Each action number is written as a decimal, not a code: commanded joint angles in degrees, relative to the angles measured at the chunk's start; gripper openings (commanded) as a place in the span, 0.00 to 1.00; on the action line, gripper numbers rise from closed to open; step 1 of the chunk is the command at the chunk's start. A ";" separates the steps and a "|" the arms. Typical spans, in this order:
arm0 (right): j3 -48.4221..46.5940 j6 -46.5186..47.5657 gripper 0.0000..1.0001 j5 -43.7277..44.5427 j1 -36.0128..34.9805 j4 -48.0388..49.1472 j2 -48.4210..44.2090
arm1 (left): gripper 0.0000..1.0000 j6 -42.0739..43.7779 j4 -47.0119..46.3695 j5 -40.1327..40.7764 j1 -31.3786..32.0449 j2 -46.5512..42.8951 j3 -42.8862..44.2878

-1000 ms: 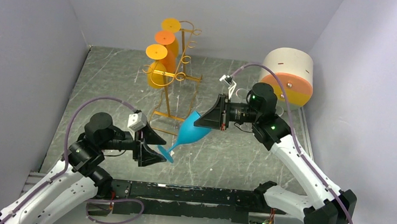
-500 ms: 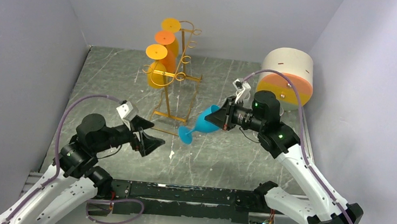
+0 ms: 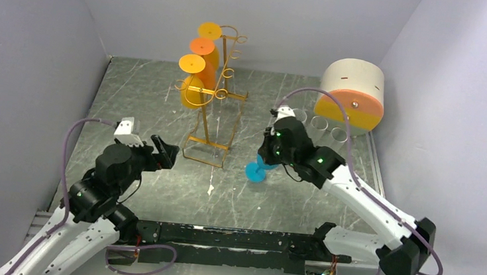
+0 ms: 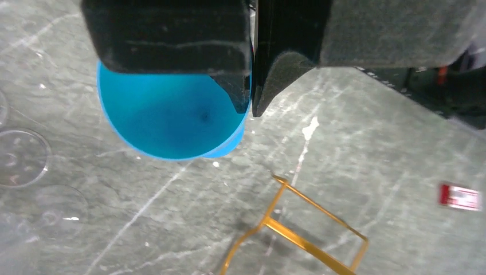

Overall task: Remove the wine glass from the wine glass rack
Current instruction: Place the wine glass at the center of the board.

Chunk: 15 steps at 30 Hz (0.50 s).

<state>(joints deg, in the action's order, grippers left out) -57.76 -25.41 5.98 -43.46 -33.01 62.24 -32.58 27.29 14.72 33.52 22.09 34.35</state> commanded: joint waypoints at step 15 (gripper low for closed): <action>-7.19 6.45 0.00 19.01 -1.27 5.17 12.05 | 0.99 -5.27 7.50 11.36 -0.30 -4.71 0.78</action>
<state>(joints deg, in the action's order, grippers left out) -61.87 -21.34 26.33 -47.18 -32.77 72.10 -36.45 34.35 23.18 33.52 19.53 34.94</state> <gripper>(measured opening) 0.037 0.995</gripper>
